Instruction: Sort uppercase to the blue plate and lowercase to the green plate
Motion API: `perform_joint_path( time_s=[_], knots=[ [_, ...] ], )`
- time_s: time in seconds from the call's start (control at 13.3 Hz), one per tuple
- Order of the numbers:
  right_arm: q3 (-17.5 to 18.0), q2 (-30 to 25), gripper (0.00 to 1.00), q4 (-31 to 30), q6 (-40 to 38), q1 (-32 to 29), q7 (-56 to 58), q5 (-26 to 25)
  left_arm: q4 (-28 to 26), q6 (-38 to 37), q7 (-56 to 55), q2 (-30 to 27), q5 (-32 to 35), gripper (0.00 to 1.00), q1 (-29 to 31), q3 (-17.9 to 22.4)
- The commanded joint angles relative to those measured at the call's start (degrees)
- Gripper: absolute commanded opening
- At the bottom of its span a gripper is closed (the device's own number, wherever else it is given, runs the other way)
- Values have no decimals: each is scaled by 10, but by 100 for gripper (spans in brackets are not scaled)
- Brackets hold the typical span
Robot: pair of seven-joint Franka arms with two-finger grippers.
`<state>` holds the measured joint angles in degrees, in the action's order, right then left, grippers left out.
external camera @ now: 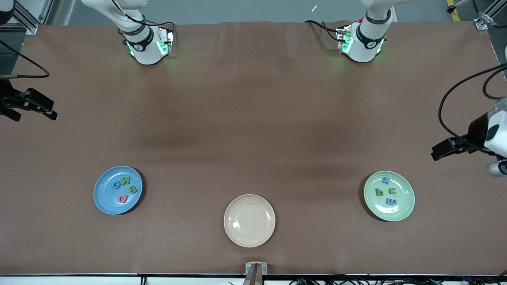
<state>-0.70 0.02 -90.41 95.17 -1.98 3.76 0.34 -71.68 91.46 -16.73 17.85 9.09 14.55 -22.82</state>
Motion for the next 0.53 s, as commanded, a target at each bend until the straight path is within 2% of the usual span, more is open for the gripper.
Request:
perform_joint_path(
  time_s=[0.0,0.15,0.3,0.45],
  knots=[
    [-3,-14,100,-12,4,3,-9,-7,-19,-24,35,-40,-14,100,0,5],
    [-3,-14,100,-12,5,3,-9,-8,-28,-54,35,-61,-44,100,-26,38],
    [-3,-14,100,-12,6,3,-9,-8,-74,-58,47,-110,-95,100,-91,129],
    [-3,-14,100,-13,6,2,-9,-7,-114,-59,62,-148,-100,100,-147,188]
  ],
)
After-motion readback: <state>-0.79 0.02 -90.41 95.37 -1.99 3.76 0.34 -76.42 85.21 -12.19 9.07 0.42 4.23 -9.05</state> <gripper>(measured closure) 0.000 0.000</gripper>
